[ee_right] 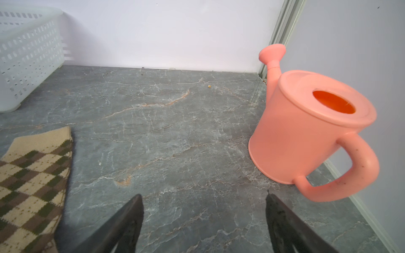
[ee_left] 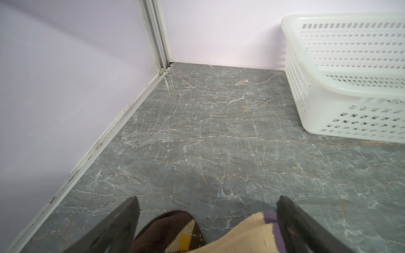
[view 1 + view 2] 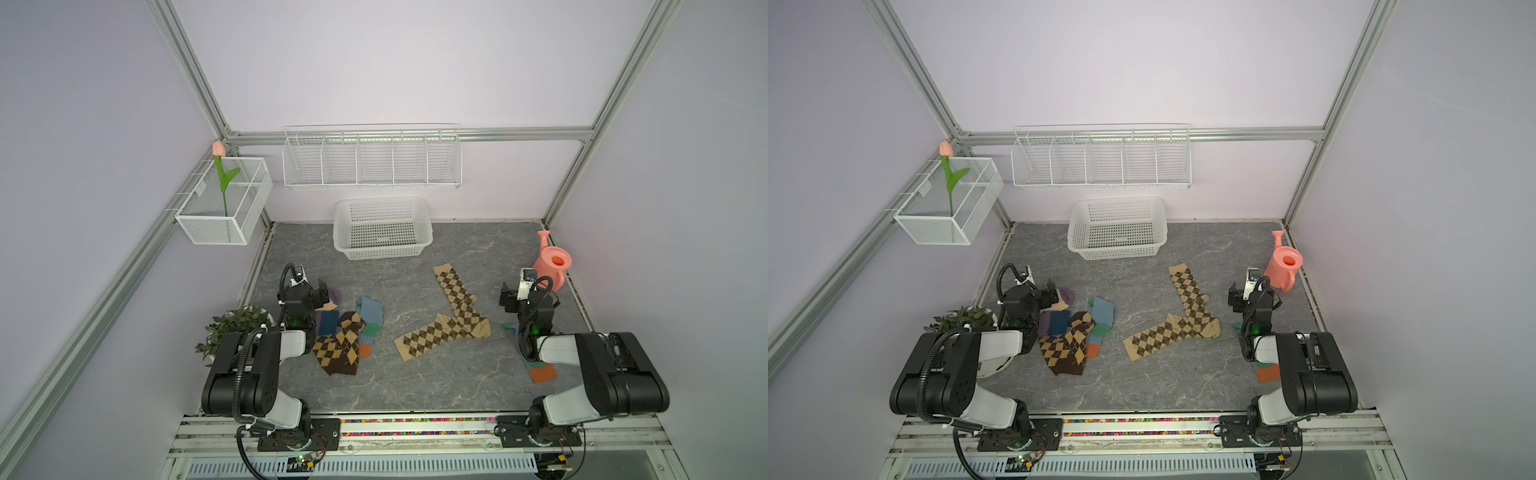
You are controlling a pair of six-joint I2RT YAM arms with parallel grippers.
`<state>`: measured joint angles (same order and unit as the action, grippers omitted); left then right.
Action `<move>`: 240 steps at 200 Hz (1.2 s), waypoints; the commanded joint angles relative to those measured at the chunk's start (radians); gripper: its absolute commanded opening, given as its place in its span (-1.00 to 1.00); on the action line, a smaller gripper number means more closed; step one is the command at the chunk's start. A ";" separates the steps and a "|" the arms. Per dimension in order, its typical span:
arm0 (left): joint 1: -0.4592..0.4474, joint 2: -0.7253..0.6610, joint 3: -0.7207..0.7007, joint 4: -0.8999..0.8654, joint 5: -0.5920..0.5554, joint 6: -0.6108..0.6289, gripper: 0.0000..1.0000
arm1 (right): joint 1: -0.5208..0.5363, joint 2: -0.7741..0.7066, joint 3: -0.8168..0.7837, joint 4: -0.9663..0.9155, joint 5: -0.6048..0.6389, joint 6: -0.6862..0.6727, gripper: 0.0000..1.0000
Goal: Place the socks together as a pair
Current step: Move the bin to the center of the board.
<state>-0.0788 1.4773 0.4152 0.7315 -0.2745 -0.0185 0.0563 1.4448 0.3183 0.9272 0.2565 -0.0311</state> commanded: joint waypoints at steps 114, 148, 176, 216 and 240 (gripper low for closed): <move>-0.032 0.159 0.825 -0.994 0.251 -0.415 0.64 | 0.002 -0.441 0.152 -0.693 -0.127 0.360 0.90; -0.053 0.361 1.031 -1.116 0.262 -0.413 0.58 | 0.020 -0.344 0.238 -0.773 -0.172 0.340 0.86; -0.078 0.505 1.219 -1.253 0.239 -0.394 0.51 | 0.024 -0.322 0.260 -0.796 -0.179 0.333 0.77; -0.108 0.605 1.343 -1.349 0.161 -0.386 0.32 | 0.025 -0.322 0.260 -0.797 -0.183 0.331 0.74; -0.111 0.633 1.361 -1.355 0.164 -0.383 0.14 | 0.025 -0.316 0.263 -0.798 -0.187 0.330 0.73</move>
<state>-0.1909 2.0830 1.7370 -0.5453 -0.0830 -0.4034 0.0757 1.1221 0.5629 0.1379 0.0849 0.3065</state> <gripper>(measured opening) 0.610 0.870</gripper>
